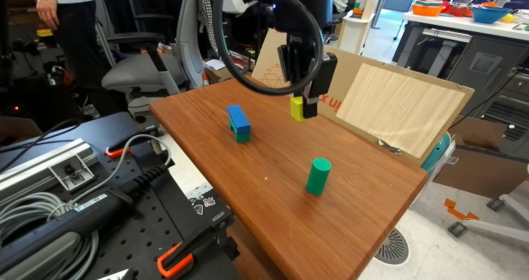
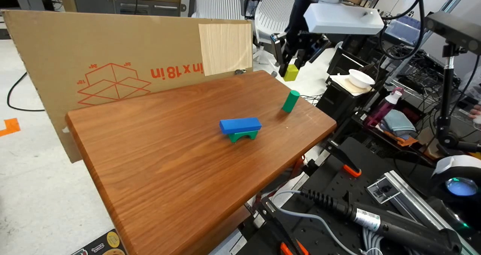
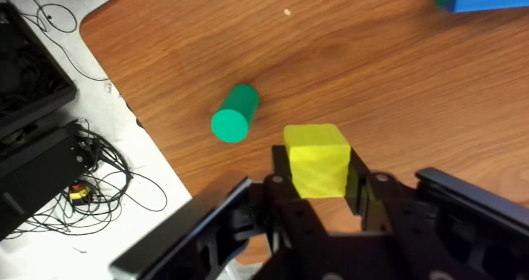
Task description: Remove the yellow block from the stack and place it on top of the green block on the right
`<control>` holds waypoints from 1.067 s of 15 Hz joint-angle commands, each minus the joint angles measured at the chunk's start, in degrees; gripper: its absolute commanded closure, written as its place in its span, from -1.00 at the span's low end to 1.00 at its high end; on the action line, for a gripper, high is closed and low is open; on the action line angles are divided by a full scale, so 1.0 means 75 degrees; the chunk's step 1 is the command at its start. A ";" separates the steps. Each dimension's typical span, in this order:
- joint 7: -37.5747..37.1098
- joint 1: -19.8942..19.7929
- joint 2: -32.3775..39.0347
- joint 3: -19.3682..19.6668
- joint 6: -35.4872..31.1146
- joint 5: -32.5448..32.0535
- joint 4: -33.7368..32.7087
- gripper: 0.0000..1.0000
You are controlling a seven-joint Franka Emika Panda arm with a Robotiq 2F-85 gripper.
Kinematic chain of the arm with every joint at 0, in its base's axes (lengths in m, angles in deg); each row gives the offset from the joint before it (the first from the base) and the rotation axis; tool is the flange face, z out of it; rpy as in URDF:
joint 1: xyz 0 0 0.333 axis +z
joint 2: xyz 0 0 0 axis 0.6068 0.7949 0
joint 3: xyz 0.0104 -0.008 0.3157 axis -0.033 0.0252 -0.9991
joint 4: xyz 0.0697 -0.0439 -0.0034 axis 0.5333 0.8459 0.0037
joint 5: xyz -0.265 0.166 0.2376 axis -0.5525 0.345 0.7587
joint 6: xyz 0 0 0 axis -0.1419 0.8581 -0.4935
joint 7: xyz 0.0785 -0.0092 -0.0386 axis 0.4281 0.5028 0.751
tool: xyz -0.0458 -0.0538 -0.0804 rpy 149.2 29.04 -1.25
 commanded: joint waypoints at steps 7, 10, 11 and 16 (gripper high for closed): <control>-0.0121 -0.0565 -0.0024 0.0382 0.0223 -0.0209 0.0238 0.83; 0.0061 -0.0725 0.0131 0.0317 0.0027 0.0010 0.0166 0.83; 0.0159 -0.0780 0.0204 0.0271 -0.0076 0.0139 0.0137 0.83; 0.0607 -0.0867 0.0506 0.0259 -0.0476 0.0647 0.0112 0.83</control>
